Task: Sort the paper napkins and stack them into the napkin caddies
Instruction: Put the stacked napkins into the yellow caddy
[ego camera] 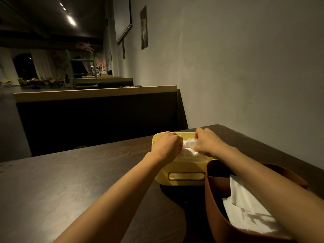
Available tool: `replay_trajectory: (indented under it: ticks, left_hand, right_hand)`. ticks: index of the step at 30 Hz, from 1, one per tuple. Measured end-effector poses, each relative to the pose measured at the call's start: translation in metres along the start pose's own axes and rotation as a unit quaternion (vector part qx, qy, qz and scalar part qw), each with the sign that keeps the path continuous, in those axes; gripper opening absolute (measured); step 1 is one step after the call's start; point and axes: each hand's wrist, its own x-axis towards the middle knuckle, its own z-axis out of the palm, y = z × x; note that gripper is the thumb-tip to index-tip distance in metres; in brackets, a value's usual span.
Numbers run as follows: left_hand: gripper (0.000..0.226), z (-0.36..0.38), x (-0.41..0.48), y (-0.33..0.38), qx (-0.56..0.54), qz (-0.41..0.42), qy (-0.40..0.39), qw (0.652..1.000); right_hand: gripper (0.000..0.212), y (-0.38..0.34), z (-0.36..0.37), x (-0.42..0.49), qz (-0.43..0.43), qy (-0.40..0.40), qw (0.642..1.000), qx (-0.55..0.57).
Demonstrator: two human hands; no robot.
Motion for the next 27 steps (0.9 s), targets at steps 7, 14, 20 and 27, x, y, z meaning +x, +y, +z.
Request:
replay_trajectory:
  ticks: [7,14,20,27]
  left_hand:
    - [0.027,-0.002,0.005,0.000,-0.042,0.004,-0.062,0.997]
    - [0.027,0.001,0.009,-0.003,-0.050,-0.016,-0.140,0.989]
    - [0.027,0.004,0.011,-0.007,-0.062,-0.049,-0.182,0.980]
    - [0.024,0.005,0.008,-0.008,-0.104,-0.077,-0.153,0.980]
  right_hand:
    - [0.026,0.000,0.003,0.000,-0.137,0.001,0.986,-0.098]
    - [0.031,-0.001,0.003,0.009,-0.084,-0.140,0.981,-0.105]
    - [0.037,0.000,0.001,0.009,-0.074,-0.209,0.971,-0.086]
    - [0.047,-0.003,-0.004,0.003,-0.052,-0.206,0.975,-0.069]
